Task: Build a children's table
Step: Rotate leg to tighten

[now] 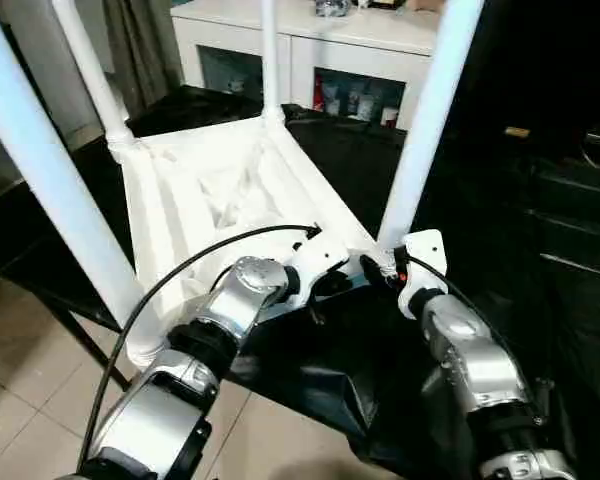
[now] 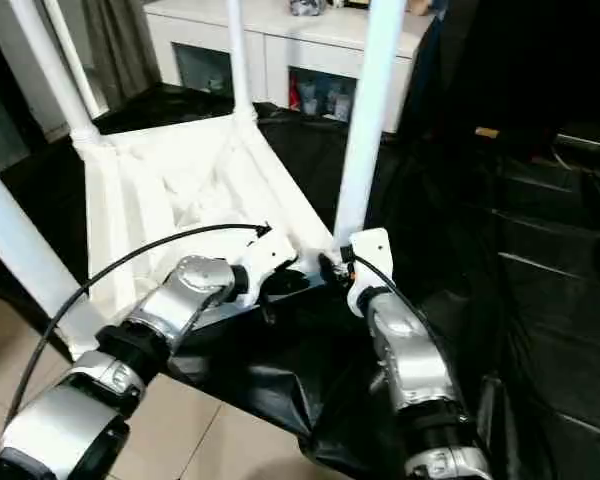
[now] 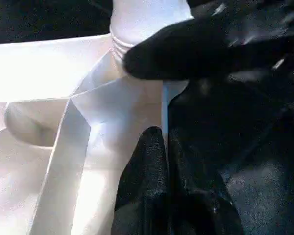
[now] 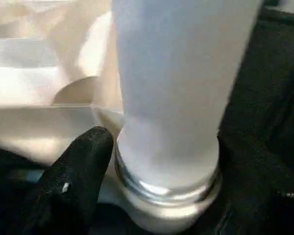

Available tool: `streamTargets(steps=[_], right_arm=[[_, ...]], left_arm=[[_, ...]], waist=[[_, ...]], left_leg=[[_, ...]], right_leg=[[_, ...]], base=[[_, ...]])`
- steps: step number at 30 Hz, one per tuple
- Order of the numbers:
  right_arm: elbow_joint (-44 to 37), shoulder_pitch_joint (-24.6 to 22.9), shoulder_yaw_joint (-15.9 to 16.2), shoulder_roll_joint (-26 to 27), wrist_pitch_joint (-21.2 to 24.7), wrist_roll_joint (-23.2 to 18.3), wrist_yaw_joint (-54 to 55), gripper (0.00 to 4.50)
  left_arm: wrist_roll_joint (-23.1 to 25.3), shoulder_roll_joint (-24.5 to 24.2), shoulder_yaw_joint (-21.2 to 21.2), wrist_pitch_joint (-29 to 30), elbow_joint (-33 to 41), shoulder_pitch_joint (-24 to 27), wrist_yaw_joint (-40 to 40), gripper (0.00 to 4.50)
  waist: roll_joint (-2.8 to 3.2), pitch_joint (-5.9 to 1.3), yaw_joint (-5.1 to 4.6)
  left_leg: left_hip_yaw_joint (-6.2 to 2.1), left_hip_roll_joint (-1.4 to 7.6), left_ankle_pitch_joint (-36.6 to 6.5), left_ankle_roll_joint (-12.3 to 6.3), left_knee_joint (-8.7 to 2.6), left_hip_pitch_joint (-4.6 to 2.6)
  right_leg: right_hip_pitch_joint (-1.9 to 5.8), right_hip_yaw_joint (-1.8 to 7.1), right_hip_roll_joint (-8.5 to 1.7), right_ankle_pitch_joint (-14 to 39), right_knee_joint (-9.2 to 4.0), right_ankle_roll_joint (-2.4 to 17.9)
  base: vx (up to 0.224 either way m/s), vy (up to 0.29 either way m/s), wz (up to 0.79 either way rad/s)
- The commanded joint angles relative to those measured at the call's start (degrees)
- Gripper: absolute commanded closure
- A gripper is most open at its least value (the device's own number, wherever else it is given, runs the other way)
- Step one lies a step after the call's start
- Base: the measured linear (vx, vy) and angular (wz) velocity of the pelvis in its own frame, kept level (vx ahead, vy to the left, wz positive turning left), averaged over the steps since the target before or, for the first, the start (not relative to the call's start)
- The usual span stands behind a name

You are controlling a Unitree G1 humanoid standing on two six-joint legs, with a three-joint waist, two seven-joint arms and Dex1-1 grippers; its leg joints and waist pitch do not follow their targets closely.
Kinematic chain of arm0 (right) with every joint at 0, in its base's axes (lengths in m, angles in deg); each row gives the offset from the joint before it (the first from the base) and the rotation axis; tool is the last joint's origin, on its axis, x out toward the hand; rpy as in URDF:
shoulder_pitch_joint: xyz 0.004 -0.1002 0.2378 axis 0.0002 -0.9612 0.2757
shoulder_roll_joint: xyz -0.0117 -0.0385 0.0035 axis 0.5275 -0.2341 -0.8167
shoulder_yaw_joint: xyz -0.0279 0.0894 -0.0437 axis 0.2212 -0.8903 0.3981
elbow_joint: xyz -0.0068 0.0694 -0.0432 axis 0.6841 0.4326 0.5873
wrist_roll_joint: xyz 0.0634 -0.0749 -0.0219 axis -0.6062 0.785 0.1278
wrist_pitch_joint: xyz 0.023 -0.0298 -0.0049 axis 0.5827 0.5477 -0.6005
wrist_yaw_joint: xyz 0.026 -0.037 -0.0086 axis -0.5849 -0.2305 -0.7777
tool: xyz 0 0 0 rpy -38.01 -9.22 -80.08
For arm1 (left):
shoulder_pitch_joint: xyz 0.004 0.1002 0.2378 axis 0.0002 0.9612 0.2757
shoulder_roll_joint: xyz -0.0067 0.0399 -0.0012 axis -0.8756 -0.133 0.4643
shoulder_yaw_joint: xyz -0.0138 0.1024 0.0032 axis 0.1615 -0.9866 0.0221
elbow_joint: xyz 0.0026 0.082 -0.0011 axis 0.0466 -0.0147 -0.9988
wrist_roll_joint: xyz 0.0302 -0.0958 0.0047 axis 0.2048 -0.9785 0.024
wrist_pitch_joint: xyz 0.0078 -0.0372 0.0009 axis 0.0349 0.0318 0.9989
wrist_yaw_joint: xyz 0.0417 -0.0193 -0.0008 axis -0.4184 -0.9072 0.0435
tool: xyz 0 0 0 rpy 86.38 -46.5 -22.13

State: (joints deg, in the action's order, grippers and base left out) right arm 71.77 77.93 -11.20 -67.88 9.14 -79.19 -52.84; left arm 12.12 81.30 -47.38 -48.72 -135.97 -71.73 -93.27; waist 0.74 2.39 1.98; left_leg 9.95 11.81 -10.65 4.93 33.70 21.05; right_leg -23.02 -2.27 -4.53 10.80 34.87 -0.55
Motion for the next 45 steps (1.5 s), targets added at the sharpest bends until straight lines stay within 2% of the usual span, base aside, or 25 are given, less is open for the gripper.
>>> streamTargets(steps=[1,3,4,7,8,9,10,11,12,13,19,21,24,28,35,42,45], right_arm=[[-3.2,0.2,2.5,-0.3,0.8,-2.6,-6.2,0.62],[-4.2,0.2,2.5,-2.2,1.9,-3.4,-8.7,0.41],[-4.9,0.1,2.7,-4.0,2.1,-3.8,-11.3,0.31],[-6.3,-0.3,2.9,-7.1,2.6,-4.9,-16.0,0.31],[-7.4,-0.8,3.2,-9.8,2.9,-5.6,-20.1,0.31],[-7.4,-0.8,3.2,-9.8,2.9,-5.6,-20.1,0.31],[-9.1,-1.8,4.2,-13.6,3.4,-6.3,-25.9,0.31],[-10.0,-2.4,4.9,-15.6,3.8,-6.6,-28.9,0.31],[-10.6,-3.0,5.8,-17.4,3.7,-6.5,-31.4,0.31],[-10.9,-3.3,6.3,-18.3,3.7,-6.3,-32.9,0.31],[-10.8,-3.9,7.4,-19.3,3.8,-5.7,-34.5,0.31],[-10.9,-3.9,7.6,-19.5,4.1,-6.0,-34.7,0.57],[-10.9,-3.7,7.7,-19.6,4.6,-6.8,-35.3,0.68],[-10.7,-3.7,7.7,-19.4,4.6,-6.7,-36.0,1.03],[-10.7,-3.7,7.8,-18.8,4.8,-7.0,-36.1,1.67],[-10.3,-3.8,7.6,-17.9,4.7,-7.2,-35.7,1.76],[-8.5,-3.6,6.9,-16.5,3.9,-6.2,-32.5,1.76]], left_arm=[[-0.7,-0.4,-0.1,-2.0,0.3,1.3,-2.4,4.50],[-1.3,-1.2,0.0,-2.1,1.1,1.8,-4.3,4.50],[-1.9,-1.9,0.0,-2.9,1.7,2.2,-6.3,4.50],[-3.2,-3.3,-0.2,-3.8,3.6,3.2,-10.5,4.50],[-4.5,-4.6,-0.3,-4.7,5.3,4.2,-14.3,4.50],[-4.5,-4.6,-0.3,-4.7,5.3,4.2,-14.3,4.50],[-6.2,-6.6,-0.8,-4.6,8.1,5.5,-19.6,4.50],[-6.9,-7.8,-1.1,-4.2,9.5,6.2,-22.0,4.50],[-7.5,-8.9,-1.2,-4.1,10.5,6.7,-24.2,4.50],[-7.8,-9.5,-1.2,-4.1,11.0,6.9,-25.4,4.50],[-8.2,-10.7,-0.8,-3.9,11.3,7.1,-26.7,4.50],[-8.1,-11.0,-0.4,-3.7,11.7,7.4,-27.1,4.50],[-8.3,-11.5,-0.3,-3.1,12.9,8.0,-27.9,4.50],[-8.6,-11.6,-0.2,-2.8,13.3,8.1,-28.2,4.50],[-8.7,-11.7,-0.1,-2.6,13.3,8.1,-28.1,4.50],[-8.5,-11.7,0.1,-2.2,13.6,8.4,-27.7,4.50],[-8.0,-10.8,0.6,-1.8,12.6,8.0,-25.0,4.50]], waist=[[-1.17,-2.90,0.25],[-1.11,-2.85,0.13],[-1.12,-2.98,0.21],[-1.21,-3.01,0.41],[-1.12,-3.13,0.52],[-1.12,-3.13,0.52],[-0.98,-3.27,0.72],[-1.18,-3.23,0.75],[-1.01,-3.14,0.90],[-0.99,-3.25,0.99],[-1.20,-3.06,1.21],[-1.23,-3.06,1.20],[-1.28,-3.13,1.21],[-1.29,-3.16,1.20],[-1.35,-3.17,1.26],[-1.30,-3.24,1.28],[-1.27,-3.15,1.15]], left_leg=[[-0.05,0.53,-14.0,-3.12,-4.19,0.16],[-0.06,0.49,-13.6,-3.02,-4.25,0.39],[0.00,0.59,-12.7,-3.07,-4.10,0.03],[0.12,0.77,-11.5,-3.70,-4.00,0.06],[0.05,0.80,-11.1,-3.89,-3.93,0.09],[0.05,0.80,-11.1,-3.89,-3.93,0.09],[0.09,1.01,-10.1,-4.34,-3.82,-0.10],[0.09,1.03,-9.7,-4.65,-3.79,0.06],[0.25,1.04,-9.5,-5.06,-3.79,0.00],[0.19,1.06,-9.9,-5.07,-3.77,-0.06],[0.35,1.01,-11.0,-4.19,-3.83,-0.22],[0.31,1.02,-10.8,-4.00,-3.85,-0.18],[0.28,1.05,-10.1,-3.92,-3.81,-0.11],[0.35,1.03,-9.4,-4.29,-3.71,-0.16],[0.35,1.01,-9.2,-4.25,-3.67,-0.20],[0.37,0.97,-8.6,-4.48,-3.57,-0.17],[0.37,0.95,-9.2,-4.13,-3.61,-0.16]], right_leg=[[2.72,1.73,-2.66,18.9,-5.55,8.5],[2.70,1.61,-2.70,19.1,-5.55,8.5],[2.59,1.69,-2.67,18.0,-5.46,9.2],[2.73,1.76,-2.68,15.3,-5.11,10.7],[2.89,1.73,-2.71,14.1,-4.90,11.2],[2.89,1.73,-2.71,14.1,-4.90,11.2],[2.86,1.81,-2.73,10.8,-4.52,12.3],[2.99,1.82,-2.68,9.6,-4.34,12.7],[2.77,1.86,-2.65,8.4,-4.22,13.4],[2.89,1.77,-2.70,8.4,-4.11,13.7],[2.73,1.82,-2.77,11.3,-4.38,13.1],[2.75,1.81,-2.79,11.6,-4.40,12.8],[2.82,1.84,-2.80,11.3,-4.29,12.6],[2.79,1.82,-2.71,9.4,-4.11,13.2],[2.85,1.83,-2.74,9.5,-4.08,13.2],[2.93,1.81,-2.71,8.1,-3.92,13.7],[2.83,1.80,-2.70,9.3,-4.03,13.5]], base=[[0.000,0.000,0.00],[0.000,0.000,0.00],[0.000,0.000,0.00],[0.000,0.000,0.00],[0.000,0.000,0.00],[0.000,0.000,0.00],[0.000,0.000,0.00],[0.000,0.000,0.00],[0.000,0.000,0.00],[0.000,0.000,0.00],[0.000,0.000,0.00],[0.000,0.000,0.00],[0.000,0.000,0.00],[0.000,0.000,0.00],[0.000,0.000,0.00],[0.000,0.000,0.00],[0.000,0.000,0.00]])
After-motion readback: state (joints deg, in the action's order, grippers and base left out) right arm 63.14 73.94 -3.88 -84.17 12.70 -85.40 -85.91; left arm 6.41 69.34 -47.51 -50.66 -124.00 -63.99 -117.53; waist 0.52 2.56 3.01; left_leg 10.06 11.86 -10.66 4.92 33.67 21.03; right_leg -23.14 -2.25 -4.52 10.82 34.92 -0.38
